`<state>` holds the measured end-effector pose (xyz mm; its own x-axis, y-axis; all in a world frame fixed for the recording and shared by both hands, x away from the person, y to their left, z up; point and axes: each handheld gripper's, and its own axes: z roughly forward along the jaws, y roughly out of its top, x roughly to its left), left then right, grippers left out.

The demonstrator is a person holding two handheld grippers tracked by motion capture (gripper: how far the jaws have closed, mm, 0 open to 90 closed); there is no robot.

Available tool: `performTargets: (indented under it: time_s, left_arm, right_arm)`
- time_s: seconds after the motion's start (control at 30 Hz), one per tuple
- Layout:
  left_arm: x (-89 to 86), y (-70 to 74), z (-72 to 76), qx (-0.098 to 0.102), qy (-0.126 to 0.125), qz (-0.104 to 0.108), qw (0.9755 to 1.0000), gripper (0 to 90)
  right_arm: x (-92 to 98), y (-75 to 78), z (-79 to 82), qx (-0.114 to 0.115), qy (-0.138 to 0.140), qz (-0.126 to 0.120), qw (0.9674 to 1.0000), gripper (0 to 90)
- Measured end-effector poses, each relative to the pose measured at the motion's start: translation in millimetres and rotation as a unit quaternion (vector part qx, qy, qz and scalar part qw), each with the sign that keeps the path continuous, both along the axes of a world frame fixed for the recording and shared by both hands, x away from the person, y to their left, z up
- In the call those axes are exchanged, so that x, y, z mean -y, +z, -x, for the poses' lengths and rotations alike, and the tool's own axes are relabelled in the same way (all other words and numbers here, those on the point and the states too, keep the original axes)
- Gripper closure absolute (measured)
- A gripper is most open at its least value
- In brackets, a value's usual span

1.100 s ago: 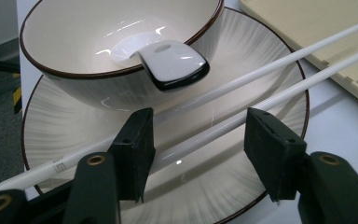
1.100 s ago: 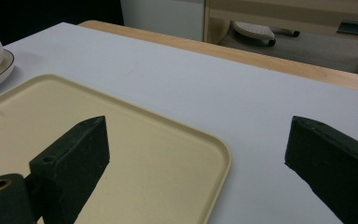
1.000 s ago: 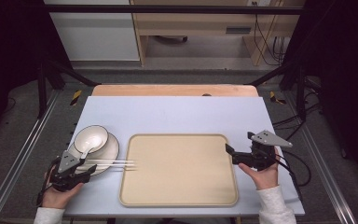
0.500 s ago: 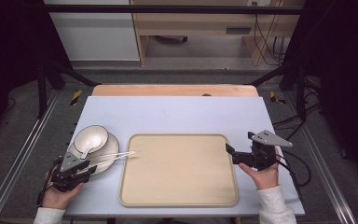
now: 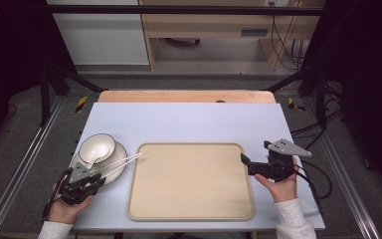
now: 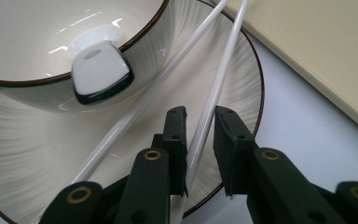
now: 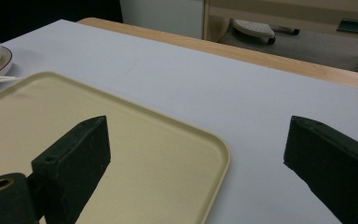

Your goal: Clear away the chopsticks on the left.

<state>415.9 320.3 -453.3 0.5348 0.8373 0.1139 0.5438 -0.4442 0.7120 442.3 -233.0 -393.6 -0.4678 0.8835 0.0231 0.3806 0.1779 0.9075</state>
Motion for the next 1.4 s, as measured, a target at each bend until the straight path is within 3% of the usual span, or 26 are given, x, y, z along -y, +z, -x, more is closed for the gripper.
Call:
performTargets:
  time_s: [0.2, 0.6, 0.83, 0.93, 1.1, 1.4]
  left_arm:
    - [2.4, 0.3, -0.1, -0.007, -0.005, 0.005, 1.0000, 79.5]
    - [5.3, 0.3, -0.3, -0.009, 0.016, 0.005, 0.9998, 83.6]
    - [7.0, 1.2, -0.7, -0.012, 0.026, 0.007, 0.9996, 83.2]
    - [8.4, 2.7, -1.2, -0.010, 0.027, 0.011, 0.9995, 78.9]
    - [13.7, 7.7, -8.3, -0.016, 0.031, 0.001, 0.9994, 72.6]
    - [26.6, 3.5, -23.3, -0.038, 0.033, -0.031, 0.9983, 74.2]
  right_arm:
    - [0.3, 0.1, 0.1, 0.000, 0.000, 0.001, 1.0000, 7.5]
    - [0.4, 0.1, 0.0, 0.000, 0.000, 0.001, 1.0000, 7.5]
    - [0.8, 0.3, 0.1, 0.000, 0.001, 0.000, 1.0000, 7.5]
    - [1.2, 0.6, 0.2, 0.000, 0.000, -0.002, 1.0000, 7.5]
    - [1.6, 1.2, 0.5, 0.000, 0.000, -0.004, 1.0000, 7.5]
    - [2.6, 1.8, 0.7, 0.002, 0.000, -0.004, 1.0000, 7.5]
